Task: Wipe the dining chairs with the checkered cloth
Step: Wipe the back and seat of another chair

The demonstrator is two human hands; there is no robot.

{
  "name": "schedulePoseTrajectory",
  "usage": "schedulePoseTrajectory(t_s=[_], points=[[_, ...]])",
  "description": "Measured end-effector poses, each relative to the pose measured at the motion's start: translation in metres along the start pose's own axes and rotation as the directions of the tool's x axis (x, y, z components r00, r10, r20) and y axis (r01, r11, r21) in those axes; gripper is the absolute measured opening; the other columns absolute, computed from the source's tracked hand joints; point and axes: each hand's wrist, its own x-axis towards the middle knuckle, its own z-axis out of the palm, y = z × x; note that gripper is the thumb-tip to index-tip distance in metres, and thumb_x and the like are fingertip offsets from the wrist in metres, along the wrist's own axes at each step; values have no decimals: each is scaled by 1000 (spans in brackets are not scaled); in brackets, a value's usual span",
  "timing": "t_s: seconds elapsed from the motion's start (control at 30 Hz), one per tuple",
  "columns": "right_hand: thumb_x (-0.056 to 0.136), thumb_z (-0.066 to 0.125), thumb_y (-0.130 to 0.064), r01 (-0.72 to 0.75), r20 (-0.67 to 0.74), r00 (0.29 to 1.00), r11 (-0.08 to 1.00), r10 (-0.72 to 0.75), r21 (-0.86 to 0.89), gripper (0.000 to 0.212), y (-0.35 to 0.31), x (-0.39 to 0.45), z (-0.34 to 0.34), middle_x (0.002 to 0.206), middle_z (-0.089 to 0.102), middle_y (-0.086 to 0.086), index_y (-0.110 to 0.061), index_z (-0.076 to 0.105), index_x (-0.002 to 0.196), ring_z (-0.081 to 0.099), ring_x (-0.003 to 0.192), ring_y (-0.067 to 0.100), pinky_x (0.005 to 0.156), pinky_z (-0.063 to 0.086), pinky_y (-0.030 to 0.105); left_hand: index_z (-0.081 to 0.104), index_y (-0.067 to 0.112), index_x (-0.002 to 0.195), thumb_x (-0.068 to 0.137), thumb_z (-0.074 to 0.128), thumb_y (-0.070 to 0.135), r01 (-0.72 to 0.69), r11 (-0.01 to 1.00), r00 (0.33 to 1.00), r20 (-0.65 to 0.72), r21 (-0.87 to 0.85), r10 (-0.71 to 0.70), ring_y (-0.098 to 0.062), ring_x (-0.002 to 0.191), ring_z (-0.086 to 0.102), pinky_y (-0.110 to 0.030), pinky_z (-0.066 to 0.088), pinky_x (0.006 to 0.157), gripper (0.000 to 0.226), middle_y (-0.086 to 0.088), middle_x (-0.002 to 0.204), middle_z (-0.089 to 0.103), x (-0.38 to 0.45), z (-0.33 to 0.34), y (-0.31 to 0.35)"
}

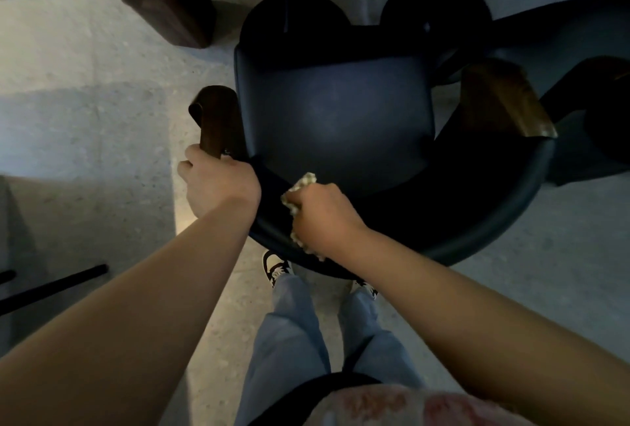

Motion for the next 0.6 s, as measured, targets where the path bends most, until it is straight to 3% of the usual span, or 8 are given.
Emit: schedulePoseTrajectory(t_s=[0.23,0.37,0.43,0.53,0.6], points=[[79,58,-13,43,72,997,956,-23,-290,38,49,-24,-28,105,63,13,-25,67,114,63,93,35,68,42,27,44,10,129,95,46,20,2,1000,1000,-1,-11,-2,-37,111,51,-35,29,78,35,-14,130,45,0,0,1],[77,57,-10,6,123,991,907,50,-420,33,64,-20,-47,98,65,13,-16,70,106,64,91,34,68,48,29,44,9,128,96,46,21,3,1000,1000,-1,-6,-3,-36,112,50,-36,31,79,35,-14,129,45,-1,-2,1],[79,55,-9,5,39,999,945,9,-327,25,56,-12,-49,87,66,12,-13,72,96,64,89,35,66,48,30,43,9,128,95,45,21,5,1000,1000,-2,-5,-5,-37,112,50,-38,35,83,35,-14,130,45,-1,-2,2],[75,52,-4,86,-161,983,996,-91,-35,35,21,-3,-28,101,71,13,-13,73,102,64,96,34,84,53,34,44,8,127,94,46,20,2,1000,1000,-10,-18,-2,-37,112,50,-39,37,84,35,-15,129,45,-1,-1,1],[77,51,-2,118,-122,987,988,-106,100,39,-5,-3,-8,107,69,13,-13,70,110,64,97,31,85,52,28,44,7,127,94,46,20,-5,1000,1000,-15,-24,4,-37,112,50,-39,37,84,35,-16,129,45,0,0,0]])
